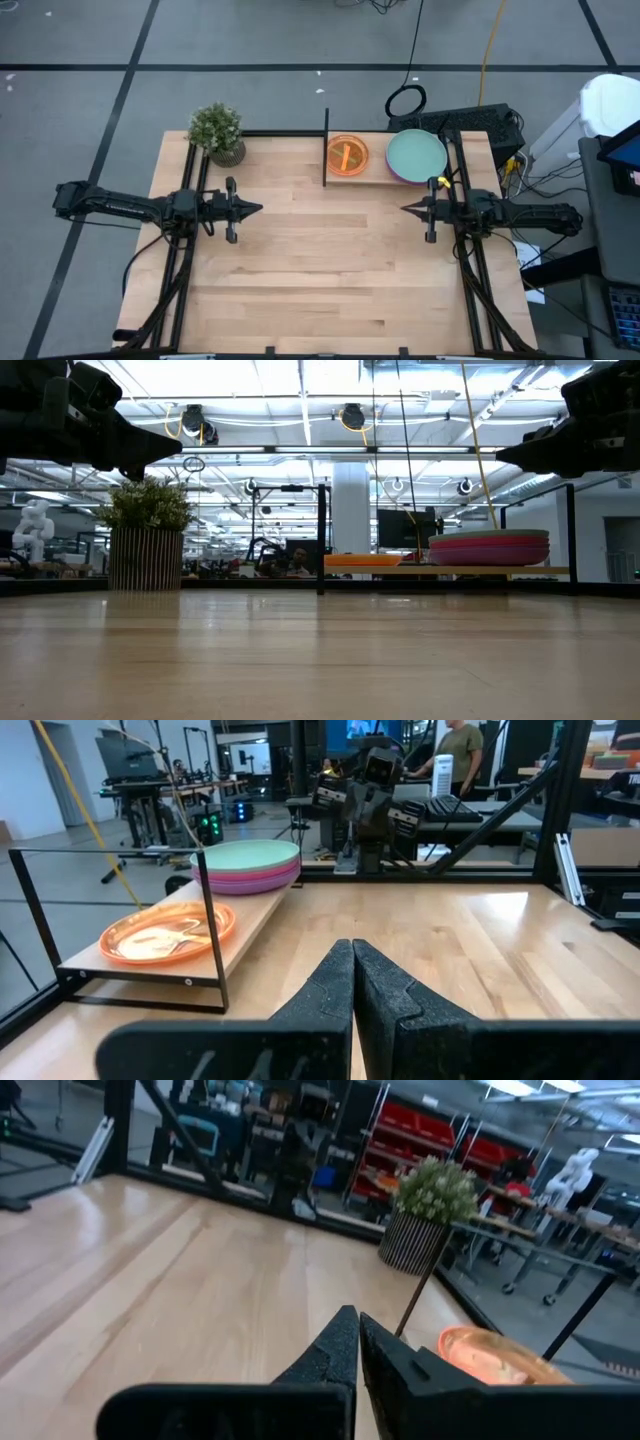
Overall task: Place and stack plates onto a shelf
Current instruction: Return to Home Position
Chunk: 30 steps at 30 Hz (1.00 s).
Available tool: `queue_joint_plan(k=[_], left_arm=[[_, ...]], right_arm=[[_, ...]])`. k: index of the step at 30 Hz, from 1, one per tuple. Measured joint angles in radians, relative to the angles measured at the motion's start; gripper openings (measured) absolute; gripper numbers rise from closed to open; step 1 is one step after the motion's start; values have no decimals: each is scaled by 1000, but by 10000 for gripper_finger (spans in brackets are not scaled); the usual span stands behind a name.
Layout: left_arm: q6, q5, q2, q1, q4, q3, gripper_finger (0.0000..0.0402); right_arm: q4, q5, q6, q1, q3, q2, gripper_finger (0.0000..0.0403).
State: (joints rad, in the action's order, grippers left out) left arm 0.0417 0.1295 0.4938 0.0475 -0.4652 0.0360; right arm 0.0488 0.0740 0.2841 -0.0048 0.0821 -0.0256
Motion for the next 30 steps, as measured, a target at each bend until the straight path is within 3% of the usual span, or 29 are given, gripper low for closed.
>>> queue_joint_plan(k=[13,25,30], left_arm=[[-25,-23,-46,0,32,0,1],[-23,-24,-223,0,199,0,1],[-25,-24,-304,0,277,0,1]], right_arm=[[17,-1,-7,0,-27,23,0],[16,-1,-7,0,-29,23,0],[-73,-2,-9,-3,-68,22,0]])
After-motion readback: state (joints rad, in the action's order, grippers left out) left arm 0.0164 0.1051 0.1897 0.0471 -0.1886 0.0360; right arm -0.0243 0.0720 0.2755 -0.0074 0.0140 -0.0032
